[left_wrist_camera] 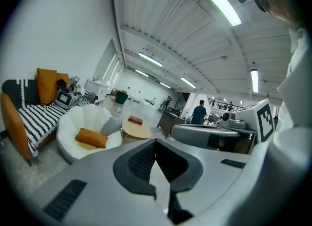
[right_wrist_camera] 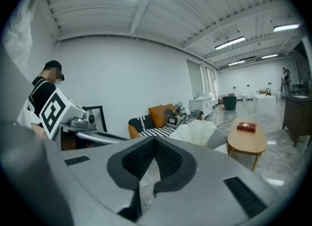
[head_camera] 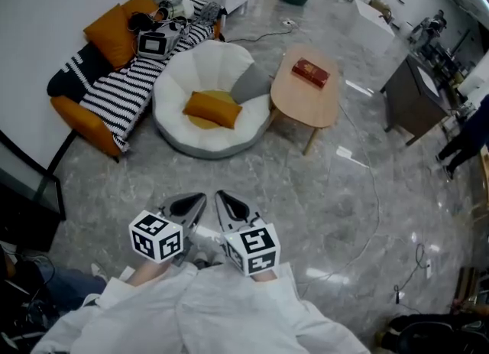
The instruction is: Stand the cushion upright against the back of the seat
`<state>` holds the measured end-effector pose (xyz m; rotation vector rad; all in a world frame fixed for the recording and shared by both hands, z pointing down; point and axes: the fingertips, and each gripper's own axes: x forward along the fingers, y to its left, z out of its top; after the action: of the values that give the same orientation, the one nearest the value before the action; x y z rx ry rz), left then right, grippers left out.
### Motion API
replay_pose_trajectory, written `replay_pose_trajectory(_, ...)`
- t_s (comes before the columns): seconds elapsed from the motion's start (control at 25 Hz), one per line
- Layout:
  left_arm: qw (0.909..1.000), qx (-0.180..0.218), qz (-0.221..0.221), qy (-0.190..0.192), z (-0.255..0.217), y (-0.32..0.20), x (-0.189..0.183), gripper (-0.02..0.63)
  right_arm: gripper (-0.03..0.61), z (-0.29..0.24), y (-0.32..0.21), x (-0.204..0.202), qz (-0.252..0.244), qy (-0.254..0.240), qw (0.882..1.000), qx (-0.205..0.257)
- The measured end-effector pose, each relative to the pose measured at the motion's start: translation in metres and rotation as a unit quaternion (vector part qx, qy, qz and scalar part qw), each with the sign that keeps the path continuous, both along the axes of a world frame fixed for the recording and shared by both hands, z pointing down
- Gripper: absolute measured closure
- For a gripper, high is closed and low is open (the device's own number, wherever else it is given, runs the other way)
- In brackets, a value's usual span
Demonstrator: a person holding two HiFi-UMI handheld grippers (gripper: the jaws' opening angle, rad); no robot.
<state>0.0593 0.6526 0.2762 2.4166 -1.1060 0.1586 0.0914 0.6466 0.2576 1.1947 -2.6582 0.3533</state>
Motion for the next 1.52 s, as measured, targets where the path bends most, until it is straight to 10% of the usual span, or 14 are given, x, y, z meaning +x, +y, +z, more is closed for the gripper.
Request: replay_pose_trajectory(1.52,0.9976,-0.049,-0.044,-0.02,0.051,-0.093,0.027,0.606,0.566,0.051,-0.09,0.054,0.014,-0.026,0.998,-0.062)
